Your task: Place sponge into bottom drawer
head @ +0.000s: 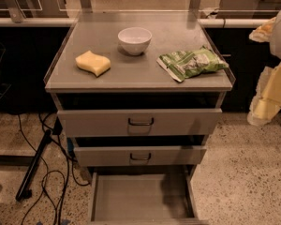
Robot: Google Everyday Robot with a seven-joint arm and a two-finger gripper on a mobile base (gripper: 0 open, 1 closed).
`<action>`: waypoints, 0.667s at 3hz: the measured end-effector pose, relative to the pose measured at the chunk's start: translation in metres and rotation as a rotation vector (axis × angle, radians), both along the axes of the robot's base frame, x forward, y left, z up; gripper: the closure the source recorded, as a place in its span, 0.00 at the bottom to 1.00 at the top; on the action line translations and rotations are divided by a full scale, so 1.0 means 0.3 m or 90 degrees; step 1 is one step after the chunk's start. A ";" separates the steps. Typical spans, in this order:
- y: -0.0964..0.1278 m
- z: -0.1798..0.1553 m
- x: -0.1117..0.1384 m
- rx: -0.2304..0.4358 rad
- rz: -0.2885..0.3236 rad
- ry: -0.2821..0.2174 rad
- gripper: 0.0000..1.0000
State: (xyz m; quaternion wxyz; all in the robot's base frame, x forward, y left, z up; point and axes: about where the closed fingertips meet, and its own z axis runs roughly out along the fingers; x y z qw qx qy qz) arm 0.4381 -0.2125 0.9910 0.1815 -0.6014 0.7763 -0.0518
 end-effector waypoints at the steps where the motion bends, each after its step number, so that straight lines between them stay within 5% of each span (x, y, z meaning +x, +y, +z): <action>1: 0.000 0.000 0.000 0.000 0.000 0.000 0.00; 2: 0.039 -0.003 -0.017 -0.003 0.009 -0.002 0.00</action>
Offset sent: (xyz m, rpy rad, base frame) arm -0.0115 0.0253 -0.0069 -0.0117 0.0113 0.0309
